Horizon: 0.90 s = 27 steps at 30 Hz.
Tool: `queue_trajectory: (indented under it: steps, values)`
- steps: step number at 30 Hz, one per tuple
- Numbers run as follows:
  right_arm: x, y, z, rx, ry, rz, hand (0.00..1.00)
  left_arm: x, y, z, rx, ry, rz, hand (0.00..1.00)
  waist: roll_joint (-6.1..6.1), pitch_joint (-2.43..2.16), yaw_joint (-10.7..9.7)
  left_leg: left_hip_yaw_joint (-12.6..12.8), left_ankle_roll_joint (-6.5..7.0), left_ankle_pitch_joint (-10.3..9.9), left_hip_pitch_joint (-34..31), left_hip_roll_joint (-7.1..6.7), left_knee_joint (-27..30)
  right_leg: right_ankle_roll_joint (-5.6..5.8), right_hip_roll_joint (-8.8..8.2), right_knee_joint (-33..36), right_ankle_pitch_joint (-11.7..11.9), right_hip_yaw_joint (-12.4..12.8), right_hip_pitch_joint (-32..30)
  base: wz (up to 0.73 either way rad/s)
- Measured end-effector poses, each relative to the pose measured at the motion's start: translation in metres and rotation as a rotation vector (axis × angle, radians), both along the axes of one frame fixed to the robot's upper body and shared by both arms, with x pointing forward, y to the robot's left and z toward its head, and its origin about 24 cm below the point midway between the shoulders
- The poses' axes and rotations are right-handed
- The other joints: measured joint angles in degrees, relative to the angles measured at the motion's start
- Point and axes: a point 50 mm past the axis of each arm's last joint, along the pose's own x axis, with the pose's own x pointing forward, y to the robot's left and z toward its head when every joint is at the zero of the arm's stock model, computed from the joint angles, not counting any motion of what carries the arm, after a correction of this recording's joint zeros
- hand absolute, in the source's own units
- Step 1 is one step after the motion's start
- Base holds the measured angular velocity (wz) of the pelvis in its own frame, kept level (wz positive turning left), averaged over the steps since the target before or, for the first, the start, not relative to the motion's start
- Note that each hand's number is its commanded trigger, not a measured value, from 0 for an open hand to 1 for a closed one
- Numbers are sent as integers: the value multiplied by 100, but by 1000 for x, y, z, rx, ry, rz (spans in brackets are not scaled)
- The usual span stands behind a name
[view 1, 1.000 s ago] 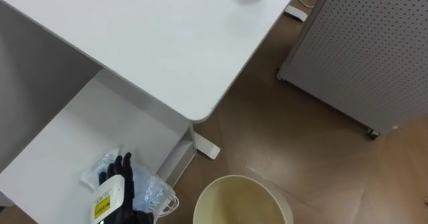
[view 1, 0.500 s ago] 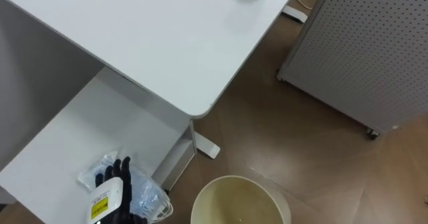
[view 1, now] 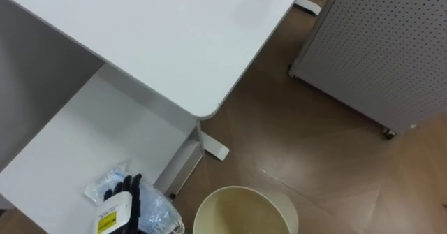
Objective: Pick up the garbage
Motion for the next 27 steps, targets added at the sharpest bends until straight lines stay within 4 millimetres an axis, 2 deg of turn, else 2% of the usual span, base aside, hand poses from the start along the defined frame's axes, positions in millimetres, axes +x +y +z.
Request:
queue_trajectory:
  steps: [4,17,27]
  values:
    - [0,0,0,0,1,1,100,4,2,3,8,-11,0,100,4,-9,-10,46,9,6,13,0,11,0,-26,27,0,-18,5,1]
    - [-3,0,-2,29,10,-22,100,-6,1,-7,3,80,-1,100,-7,-14,-100,64,11,13,25,1,13,-1,-28,22,1,-12,11,0]
    - [-2,2,-2,36,10,-12,100,-2,-3,-5,-41,54,2,100,-7,-15,-77,131,11,14,102,14,1,-9,-10,15,7,53,50,-2]
